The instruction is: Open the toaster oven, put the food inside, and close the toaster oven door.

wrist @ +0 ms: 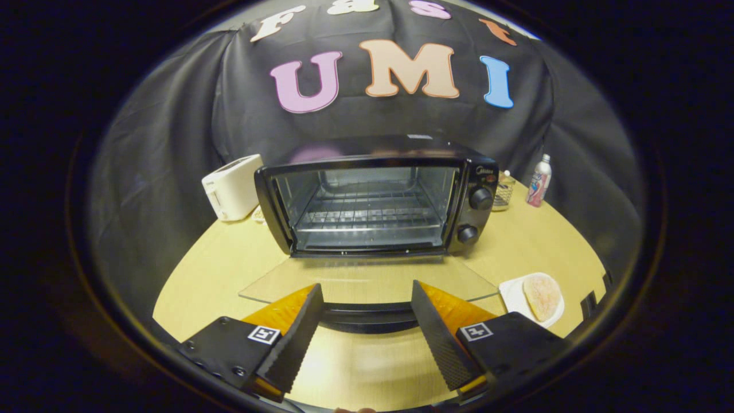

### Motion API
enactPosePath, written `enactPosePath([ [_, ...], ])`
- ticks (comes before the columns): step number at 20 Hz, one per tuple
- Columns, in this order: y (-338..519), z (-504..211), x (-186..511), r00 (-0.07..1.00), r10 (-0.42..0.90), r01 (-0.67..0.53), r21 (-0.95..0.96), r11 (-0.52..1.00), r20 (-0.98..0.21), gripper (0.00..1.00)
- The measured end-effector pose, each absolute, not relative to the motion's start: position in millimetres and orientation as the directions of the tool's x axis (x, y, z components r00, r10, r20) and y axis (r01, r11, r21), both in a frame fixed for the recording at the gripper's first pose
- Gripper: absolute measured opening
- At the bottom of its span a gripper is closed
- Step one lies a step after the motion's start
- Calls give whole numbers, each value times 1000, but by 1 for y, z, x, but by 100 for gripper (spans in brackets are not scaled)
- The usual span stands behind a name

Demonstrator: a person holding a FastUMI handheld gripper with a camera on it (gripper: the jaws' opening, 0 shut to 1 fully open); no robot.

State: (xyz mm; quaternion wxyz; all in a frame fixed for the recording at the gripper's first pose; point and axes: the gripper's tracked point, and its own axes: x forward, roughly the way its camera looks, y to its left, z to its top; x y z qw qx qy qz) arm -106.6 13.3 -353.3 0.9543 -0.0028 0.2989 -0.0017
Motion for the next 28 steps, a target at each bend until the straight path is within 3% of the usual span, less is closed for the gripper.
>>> enactPosePath([
  [9,11,-407,-115,731,-27,4,-35,999,-682,98],
  [17,-16,-393,-112,721,-79,30,-84,996,-688,98],
  [22,-86,-362,-108,725,-230,161,-165,973,-650,98],
  [28,-172,-360,-107,646,-379,318,-217,923,-662,98],
])
